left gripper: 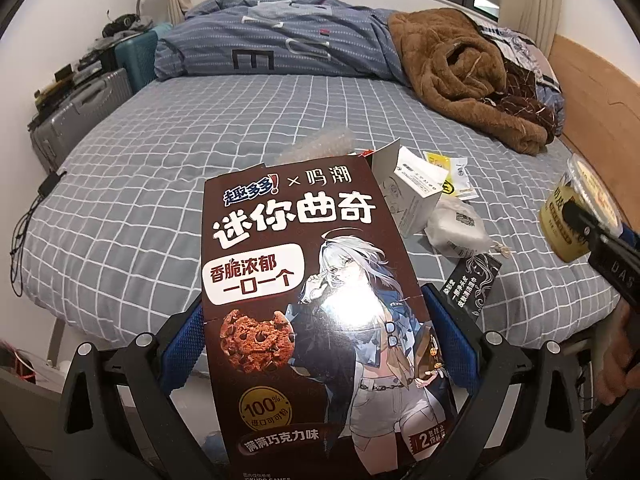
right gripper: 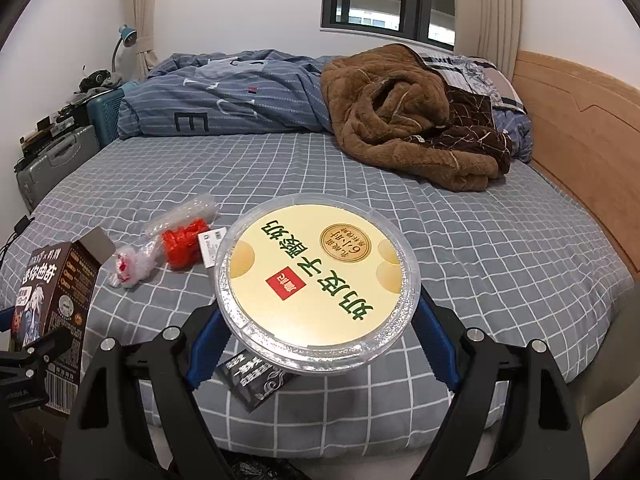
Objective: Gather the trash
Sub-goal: 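Lift the cookie box and tub and carry both toward the floor bin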
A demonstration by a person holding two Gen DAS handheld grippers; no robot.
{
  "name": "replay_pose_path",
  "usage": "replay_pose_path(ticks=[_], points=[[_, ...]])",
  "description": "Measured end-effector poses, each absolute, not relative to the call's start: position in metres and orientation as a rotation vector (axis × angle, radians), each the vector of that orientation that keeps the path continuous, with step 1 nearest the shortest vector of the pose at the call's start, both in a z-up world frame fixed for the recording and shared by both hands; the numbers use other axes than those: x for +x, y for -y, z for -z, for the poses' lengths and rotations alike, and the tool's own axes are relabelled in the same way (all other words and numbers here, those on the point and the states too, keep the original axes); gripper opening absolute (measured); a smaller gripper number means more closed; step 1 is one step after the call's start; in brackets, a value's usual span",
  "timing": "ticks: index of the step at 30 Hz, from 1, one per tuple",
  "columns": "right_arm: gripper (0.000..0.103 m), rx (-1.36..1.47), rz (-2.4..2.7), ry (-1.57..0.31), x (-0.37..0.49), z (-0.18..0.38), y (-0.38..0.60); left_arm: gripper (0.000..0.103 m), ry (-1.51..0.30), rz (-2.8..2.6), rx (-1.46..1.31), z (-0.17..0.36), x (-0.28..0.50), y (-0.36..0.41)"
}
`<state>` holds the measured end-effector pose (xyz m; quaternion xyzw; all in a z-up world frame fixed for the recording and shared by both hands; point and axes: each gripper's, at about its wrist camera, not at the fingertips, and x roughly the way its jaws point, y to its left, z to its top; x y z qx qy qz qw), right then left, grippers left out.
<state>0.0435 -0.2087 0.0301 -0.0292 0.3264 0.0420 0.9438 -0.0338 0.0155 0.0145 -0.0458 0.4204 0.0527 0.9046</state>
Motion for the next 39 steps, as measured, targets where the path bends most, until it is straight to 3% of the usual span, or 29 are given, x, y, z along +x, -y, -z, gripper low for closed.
replay_pose_path(ticks=[39], points=[[0.079,-0.085,-0.147,-0.764,-0.082,0.011,0.178,0.096,-0.923,-0.114,-0.122,0.016,-0.14,-0.013]])
